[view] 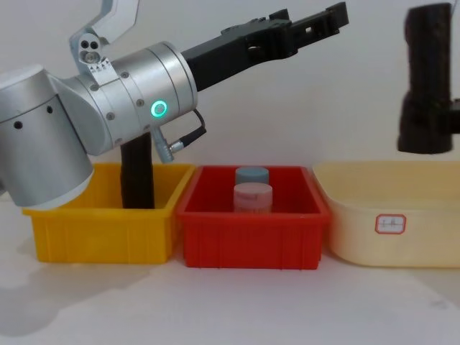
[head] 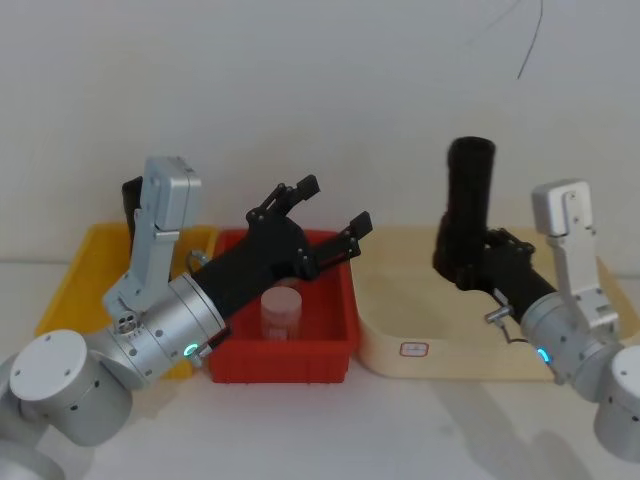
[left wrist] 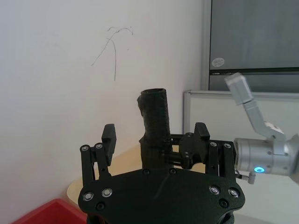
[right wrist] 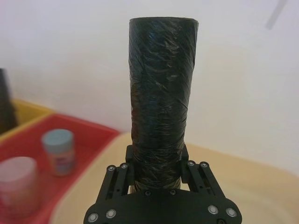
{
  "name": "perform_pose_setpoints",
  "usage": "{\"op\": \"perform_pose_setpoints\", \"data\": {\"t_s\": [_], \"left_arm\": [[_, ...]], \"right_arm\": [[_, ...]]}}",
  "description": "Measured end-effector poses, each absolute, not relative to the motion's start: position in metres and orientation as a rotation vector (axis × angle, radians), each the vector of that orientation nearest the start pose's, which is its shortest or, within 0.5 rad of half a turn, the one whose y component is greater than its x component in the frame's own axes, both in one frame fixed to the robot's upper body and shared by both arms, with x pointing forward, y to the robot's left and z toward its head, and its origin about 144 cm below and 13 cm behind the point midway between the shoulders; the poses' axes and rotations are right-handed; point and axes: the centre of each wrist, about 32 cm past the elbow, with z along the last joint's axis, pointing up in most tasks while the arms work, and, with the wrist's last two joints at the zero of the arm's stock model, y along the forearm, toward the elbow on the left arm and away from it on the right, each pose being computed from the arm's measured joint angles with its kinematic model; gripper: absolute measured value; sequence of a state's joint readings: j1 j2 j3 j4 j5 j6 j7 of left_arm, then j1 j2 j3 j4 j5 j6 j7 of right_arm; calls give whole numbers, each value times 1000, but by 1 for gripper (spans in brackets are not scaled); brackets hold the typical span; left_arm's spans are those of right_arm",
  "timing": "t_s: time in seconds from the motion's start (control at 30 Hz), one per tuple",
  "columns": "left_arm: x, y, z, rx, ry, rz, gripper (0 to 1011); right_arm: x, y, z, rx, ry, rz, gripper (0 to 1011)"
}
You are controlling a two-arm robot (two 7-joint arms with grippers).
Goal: Pick up the garbage bag with the one hand and transfer it to the other hand.
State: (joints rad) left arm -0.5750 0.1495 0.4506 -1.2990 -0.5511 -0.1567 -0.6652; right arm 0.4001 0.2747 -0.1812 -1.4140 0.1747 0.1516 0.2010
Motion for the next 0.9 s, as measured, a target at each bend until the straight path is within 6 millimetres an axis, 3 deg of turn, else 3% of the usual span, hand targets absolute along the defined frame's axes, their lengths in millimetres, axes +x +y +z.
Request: {"op": "perform_pose_setpoints", "data": {"t_s": [0.6, 0.9], "left_arm": [[586, 149, 1261, -367, -170, 503, 1002], [586, 149, 1261, -367, -170, 503, 1002]], "right_arm": [[582, -304, 1229, -118, -62, -1429, 514], [583, -310, 1227, -113, -50, -1454, 778]]}}
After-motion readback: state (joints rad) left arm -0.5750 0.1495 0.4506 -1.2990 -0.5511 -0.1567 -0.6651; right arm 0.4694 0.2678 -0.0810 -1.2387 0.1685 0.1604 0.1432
